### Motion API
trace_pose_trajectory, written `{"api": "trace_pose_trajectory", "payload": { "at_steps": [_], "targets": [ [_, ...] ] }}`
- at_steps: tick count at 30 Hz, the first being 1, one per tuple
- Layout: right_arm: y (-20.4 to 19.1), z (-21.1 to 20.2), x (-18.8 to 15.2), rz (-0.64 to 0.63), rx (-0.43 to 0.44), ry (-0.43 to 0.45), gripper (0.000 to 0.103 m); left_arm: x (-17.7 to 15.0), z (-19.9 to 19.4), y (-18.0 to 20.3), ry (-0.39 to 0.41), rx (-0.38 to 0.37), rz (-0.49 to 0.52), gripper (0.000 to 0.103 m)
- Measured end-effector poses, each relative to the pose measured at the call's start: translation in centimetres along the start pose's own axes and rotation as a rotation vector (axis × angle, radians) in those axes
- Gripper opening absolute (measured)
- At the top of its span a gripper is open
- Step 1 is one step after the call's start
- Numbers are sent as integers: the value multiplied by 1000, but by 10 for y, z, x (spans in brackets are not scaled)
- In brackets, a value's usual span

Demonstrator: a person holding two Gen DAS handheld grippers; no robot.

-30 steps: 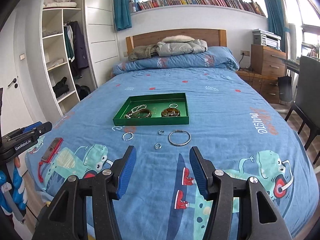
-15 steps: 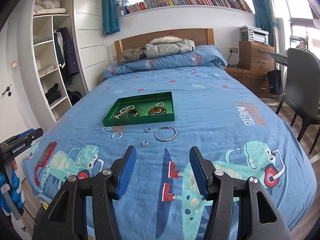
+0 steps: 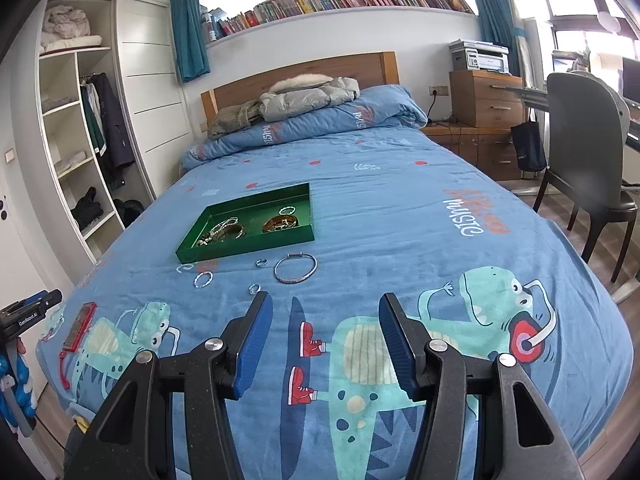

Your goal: Organize jewelry

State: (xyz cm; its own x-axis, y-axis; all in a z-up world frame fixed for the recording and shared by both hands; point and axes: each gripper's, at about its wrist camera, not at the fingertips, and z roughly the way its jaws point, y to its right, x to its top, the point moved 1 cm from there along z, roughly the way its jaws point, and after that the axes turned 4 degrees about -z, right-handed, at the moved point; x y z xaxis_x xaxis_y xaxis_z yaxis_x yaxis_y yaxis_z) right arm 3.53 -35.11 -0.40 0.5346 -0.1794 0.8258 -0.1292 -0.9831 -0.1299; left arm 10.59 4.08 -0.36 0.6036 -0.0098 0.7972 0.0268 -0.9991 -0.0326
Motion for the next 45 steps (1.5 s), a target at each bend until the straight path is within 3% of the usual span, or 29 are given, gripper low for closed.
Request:
{"api": "trace_pose_trajectory", "payload": {
  "at_steps": [15,27,34,45],
  "targets": [
    [9,17,-15,-11,2,-23,55,-15,14,25,-54,-7,32,41],
    [7,57,-21,-26,49,-61,49,-20,34,48,-99,-75,16,41],
    [16,69,-21,-41,76,-79,43,-21,42,83,-124,-128,24,41],
    [44,78,-11,-62,73,-78,43,-17,59,156,-120,-214,119,41]
  ]
}}
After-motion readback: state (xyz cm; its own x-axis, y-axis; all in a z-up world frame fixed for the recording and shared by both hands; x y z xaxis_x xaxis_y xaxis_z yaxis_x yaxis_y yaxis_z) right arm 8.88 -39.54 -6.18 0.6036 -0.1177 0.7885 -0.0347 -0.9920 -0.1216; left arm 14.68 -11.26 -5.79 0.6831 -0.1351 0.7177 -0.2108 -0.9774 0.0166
